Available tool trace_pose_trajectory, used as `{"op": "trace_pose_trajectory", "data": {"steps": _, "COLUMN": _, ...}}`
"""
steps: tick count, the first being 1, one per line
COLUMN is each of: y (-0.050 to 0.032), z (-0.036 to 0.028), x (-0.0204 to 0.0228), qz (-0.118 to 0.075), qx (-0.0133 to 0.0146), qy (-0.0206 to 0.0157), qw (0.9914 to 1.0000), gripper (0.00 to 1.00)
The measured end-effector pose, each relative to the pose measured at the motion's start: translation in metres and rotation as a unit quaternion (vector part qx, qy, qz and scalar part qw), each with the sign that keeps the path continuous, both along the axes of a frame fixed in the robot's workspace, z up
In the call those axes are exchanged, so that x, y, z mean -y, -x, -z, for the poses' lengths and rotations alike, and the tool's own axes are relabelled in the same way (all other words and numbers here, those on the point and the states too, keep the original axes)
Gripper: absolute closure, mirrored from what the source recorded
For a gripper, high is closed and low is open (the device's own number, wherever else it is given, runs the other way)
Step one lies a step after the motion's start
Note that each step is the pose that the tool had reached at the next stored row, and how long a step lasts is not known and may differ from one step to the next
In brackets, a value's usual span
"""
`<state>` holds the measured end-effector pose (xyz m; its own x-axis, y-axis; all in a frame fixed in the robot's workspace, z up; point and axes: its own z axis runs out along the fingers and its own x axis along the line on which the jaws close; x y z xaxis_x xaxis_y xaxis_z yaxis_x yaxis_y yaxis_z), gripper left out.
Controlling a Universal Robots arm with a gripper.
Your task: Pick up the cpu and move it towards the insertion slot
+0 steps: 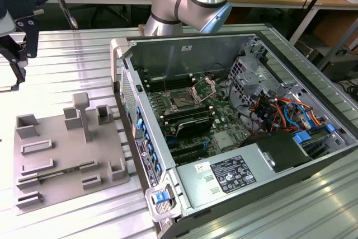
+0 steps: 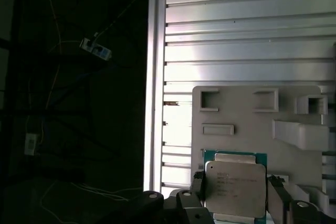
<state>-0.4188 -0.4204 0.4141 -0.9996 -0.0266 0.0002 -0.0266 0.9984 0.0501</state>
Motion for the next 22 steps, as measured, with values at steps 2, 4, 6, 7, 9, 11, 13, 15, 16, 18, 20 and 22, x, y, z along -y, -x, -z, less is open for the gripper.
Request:
{"op": "trace_pose_trajectory", "data": {"steps": 2, "y": -0.0015, "z": 0.0000, "x": 0.0000, "qz": 0.000, "qx": 0.0000, "qy": 0.0000, "qw": 1.00000, "gripper": 0.45}}
{"op": "trace_pose_trajectory", "data": {"steps": 4, "y": -0.0036, "z": 0.0000, "x": 0.0000, "qz": 0.000, "qx": 0.0000, "qy": 0.0000, "qw": 1.00000, "gripper": 0.45}}
{"op": "trace_pose_trajectory", "data": {"steps": 6, "y": -0.0053, "z": 0.0000, "x": 0.0000, "qz": 0.000, "qx": 0.0000, "qy": 0.0000, "qw": 1.00000, "gripper": 0.45}}
{"op": "trace_pose_trajectory", "data": {"steps": 7, "y": -0.0069, "z": 0.0000, "x": 0.0000, "qz": 0.000, "qx": 0.0000, "qy": 0.0000, "qw": 1.00000, "gripper": 0.45}}
{"op": "trace_pose_trajectory", "data": {"steps": 9, "y": -0.0085, "z": 0.0000, "x": 0.0000, "qz": 0.000, "qx": 0.0000, "qy": 0.0000, "qw": 1.00000, "gripper": 0.45}}
{"op": "trace_pose_trajectory", "data": {"steps": 11, "y": -0.0113, "z": 0.0000, "x": 0.0000, "qz": 0.000, "qx": 0.0000, "qy": 0.0000, "qw": 1.00000, "gripper": 0.45}}
{"op": "trace_pose_trajectory", "data": {"steps": 13, "y": -0.0128, "z": 0.0000, "x": 0.0000, "qz": 0.000, "qx": 0.0000, "qy": 0.0000, "qw": 1.00000, "gripper": 0.45}}
{"op": "trace_pose_trajectory", "data": {"steps": 15, "y": -0.0144, "z": 0.0001, "x": 0.0000, "qz": 0.000, "qx": 0.0001, "qy": 0.0000, "qw": 1.00000, "gripper": 0.45}}
{"op": "trace_pose_trajectory", "data": {"steps": 16, "y": -0.0156, "z": 0.0000, "x": 0.0000, "qz": 0.000, "qx": 0.0000, "qy": 0.0000, "qw": 1.00000, "gripper": 0.45}}
{"op": "trace_pose_trajectory", "data": {"steps": 18, "y": -0.0170, "z": 0.0000, "x": 0.0000, "qz": 0.000, "qx": 0.0000, "qy": 0.0000, "qw": 1.00000, "gripper": 0.45}}
{"op": "trace_pose_trajectory", "data": {"steps": 20, "y": -0.0183, "z": 0.0000, "x": 0.0000, "qz": 0.000, "qx": 0.0000, "qy": 0.0000, "qw": 1.00000, "gripper": 0.45}}
{"op": "trace_pose_trajectory", "data": {"steps": 22, "y": -0.0198, "z": 0.0000, "x": 0.0000, "qz": 0.000, "qx": 0.0000, "qy": 0.0000, "qw": 1.00000, "gripper": 0.45}}
